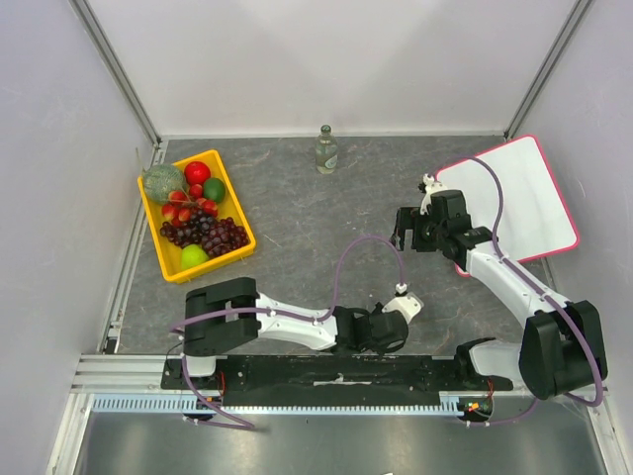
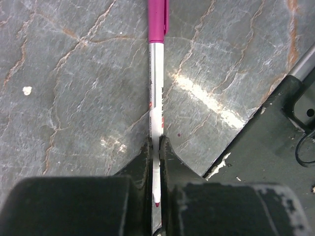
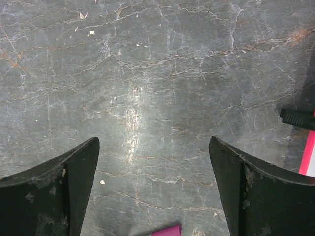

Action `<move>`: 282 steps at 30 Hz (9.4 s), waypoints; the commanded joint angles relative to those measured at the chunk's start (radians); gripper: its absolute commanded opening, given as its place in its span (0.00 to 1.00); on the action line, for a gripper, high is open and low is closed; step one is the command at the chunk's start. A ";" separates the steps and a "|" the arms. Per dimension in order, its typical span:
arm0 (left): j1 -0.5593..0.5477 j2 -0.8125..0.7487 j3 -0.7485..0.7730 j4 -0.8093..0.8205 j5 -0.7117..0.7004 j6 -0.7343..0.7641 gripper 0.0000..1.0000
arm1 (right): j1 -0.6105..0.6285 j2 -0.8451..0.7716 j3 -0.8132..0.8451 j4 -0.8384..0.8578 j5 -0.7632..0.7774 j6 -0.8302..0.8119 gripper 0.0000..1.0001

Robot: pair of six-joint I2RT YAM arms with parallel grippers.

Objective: Write a sentence on the whiteboard
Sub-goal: Pick up the whiteboard marker without the cap from the corner of the board, then pass from the left arm to the right, then pick up the whiteboard stand from the corner of the board, then move the whiteboard stand to the center of the board.

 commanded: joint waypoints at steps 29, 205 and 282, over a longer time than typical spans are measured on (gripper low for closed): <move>0.650 -0.989 -0.312 -0.113 0.452 -0.051 0.02 | 0.250 -0.058 0.027 0.682 -0.553 0.474 0.92; 0.489 0.838 1.277 -0.043 0.666 -0.022 0.84 | 0.003 -0.629 0.395 -0.252 -0.138 0.215 0.00; 0.414 -0.320 -0.456 0.385 0.304 -0.244 0.39 | 0.001 -0.614 0.370 -0.244 -0.219 0.213 0.00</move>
